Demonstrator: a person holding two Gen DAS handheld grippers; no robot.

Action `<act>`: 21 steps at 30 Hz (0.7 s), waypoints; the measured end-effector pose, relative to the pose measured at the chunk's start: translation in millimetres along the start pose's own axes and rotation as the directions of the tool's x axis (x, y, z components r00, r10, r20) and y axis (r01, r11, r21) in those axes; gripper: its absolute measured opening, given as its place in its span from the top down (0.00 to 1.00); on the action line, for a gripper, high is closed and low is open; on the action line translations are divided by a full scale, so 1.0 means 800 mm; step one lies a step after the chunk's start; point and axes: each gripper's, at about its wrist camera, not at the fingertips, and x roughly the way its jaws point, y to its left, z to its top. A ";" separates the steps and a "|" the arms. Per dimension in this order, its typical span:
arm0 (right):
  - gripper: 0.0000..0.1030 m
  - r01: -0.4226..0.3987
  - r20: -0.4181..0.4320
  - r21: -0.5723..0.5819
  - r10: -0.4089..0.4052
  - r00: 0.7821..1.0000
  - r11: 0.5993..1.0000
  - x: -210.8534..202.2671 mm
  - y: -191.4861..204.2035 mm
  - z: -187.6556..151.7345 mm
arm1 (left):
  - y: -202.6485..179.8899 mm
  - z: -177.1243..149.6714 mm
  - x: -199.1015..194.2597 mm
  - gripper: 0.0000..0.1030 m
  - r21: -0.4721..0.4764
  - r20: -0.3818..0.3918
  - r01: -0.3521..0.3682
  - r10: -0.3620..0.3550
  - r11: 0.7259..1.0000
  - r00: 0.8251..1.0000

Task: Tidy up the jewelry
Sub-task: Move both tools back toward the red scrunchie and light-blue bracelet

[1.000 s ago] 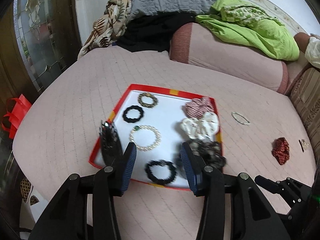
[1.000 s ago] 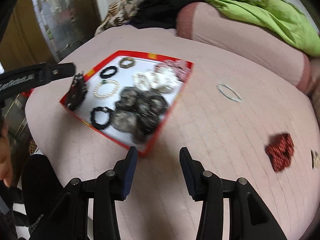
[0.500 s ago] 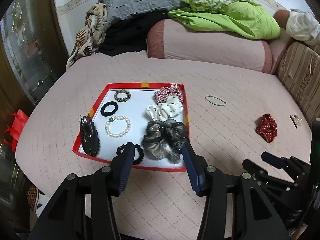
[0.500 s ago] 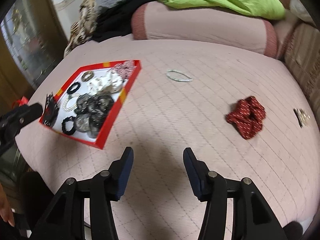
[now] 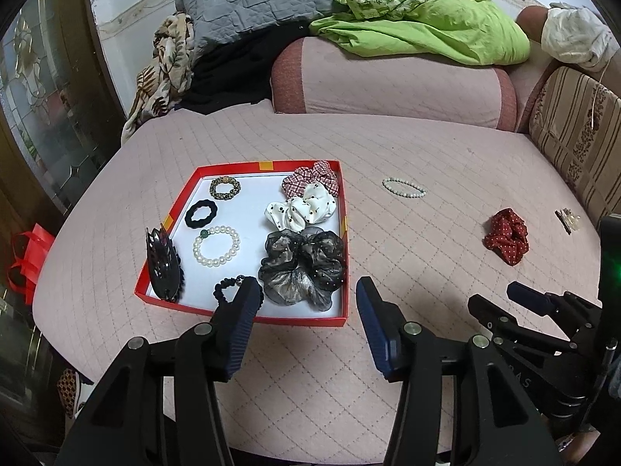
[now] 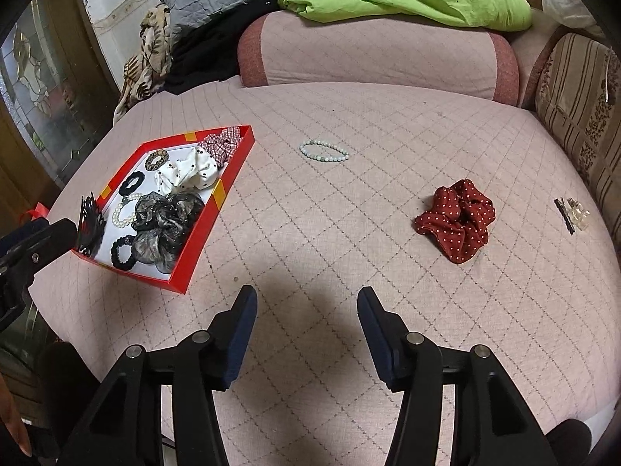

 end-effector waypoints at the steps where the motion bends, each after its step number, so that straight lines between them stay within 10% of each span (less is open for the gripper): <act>1: 0.43 0.001 0.002 0.001 -0.001 1.000 1.000 -0.001 -0.001 0.000 | 0.000 0.000 0.000 0.50 0.000 -0.001 0.001 -0.001 1.000 1.000; 21: 0.39 0.036 0.002 0.134 -0.037 0.999 0.990 0.007 -0.069 0.005 | -0.026 0.007 0.028 0.46 0.042 -0.049 -0.009 0.011 0.999 0.999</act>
